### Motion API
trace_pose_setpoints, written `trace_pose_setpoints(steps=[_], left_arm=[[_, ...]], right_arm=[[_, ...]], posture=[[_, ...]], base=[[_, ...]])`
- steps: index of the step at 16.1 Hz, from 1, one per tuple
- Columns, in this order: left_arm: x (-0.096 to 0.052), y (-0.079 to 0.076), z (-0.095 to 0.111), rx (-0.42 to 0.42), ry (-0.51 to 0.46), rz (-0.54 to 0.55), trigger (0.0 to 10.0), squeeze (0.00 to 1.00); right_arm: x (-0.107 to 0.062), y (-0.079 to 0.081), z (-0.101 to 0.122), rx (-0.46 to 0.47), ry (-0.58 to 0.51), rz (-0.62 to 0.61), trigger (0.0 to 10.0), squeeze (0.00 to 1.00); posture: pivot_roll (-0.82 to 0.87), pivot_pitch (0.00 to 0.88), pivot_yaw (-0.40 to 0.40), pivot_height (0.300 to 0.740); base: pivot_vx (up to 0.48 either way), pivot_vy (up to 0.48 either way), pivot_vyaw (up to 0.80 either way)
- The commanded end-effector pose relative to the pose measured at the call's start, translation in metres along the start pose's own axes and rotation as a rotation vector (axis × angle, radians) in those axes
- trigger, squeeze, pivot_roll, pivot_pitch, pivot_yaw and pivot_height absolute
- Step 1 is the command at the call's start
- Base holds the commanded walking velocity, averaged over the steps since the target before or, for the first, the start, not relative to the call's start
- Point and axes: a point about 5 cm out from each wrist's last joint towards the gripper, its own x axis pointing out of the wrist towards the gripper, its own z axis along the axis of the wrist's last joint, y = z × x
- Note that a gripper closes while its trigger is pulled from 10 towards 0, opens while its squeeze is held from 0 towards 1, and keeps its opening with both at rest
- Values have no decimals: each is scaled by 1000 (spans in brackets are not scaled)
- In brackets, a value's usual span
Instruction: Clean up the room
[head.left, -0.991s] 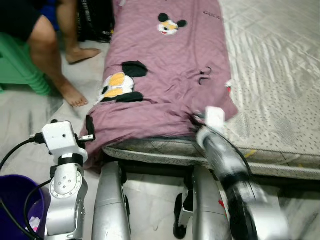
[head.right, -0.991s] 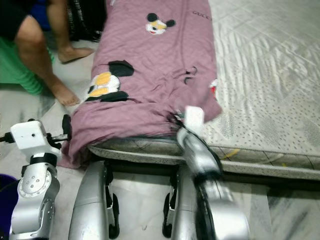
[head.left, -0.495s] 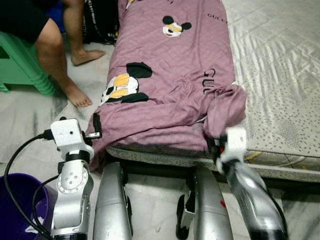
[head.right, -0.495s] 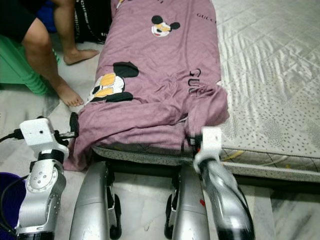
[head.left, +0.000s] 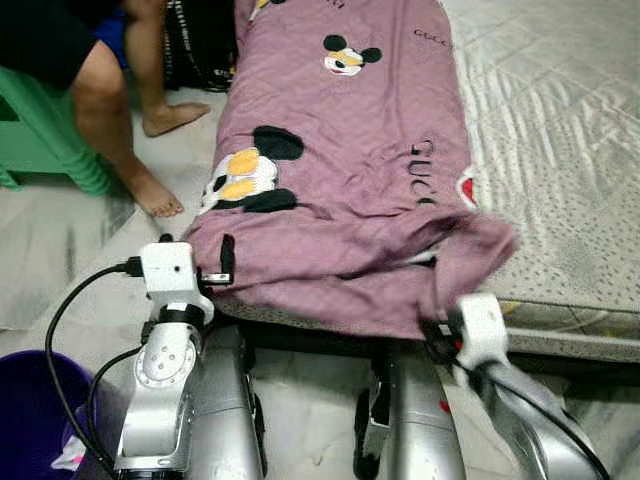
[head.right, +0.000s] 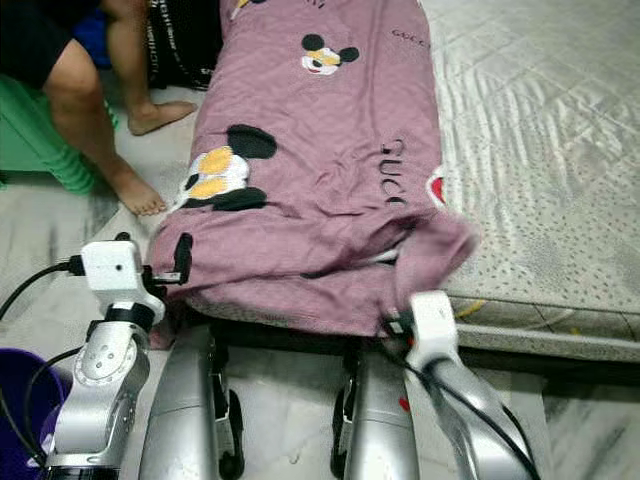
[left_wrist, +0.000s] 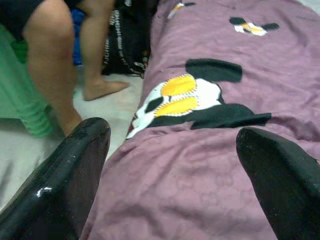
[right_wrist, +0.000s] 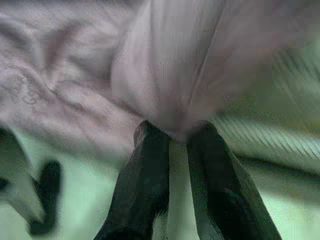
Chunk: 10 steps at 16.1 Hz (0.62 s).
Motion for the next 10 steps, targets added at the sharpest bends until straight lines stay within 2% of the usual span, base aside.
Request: trace_pose_setpoints(steps=[1,3,5,7,8,10], left_arm=[[-3,2,-10,30,58,-7,10000,0],[-2,7,-12,42,67,-11,10000,0],[0,8,-12,49,67,-10,10000,0],[1,6,-11,47,58,-12,10000,0],[1,4,-10,41,54,-18,10000,0],[2,4,-9,44,48,-13,10000,0]], right_arm=[[-3,-7,-7,-7,51,-45,10000,1000],[-2,-12,-7,-81,85,-96,10000,1000],[5,-26,1,-141,26,-163,10000,1000],[12,-31,16,-151,-53,-181,10000,1000],[18,-29,37,-175,-118,-164,10000,1000],[27,-24,57,-174,-173,-163,10000,1000]], posture=[[19,154,-3,557],[19,152,-3,557],[18,152,-1,557],[17,149,1,557],[18,145,3,557],[24,145,1,557]], base=[[0,0,0],[0,0,0],[0,0,0],[0,0,0],[0,0,0],[0,0,0]])
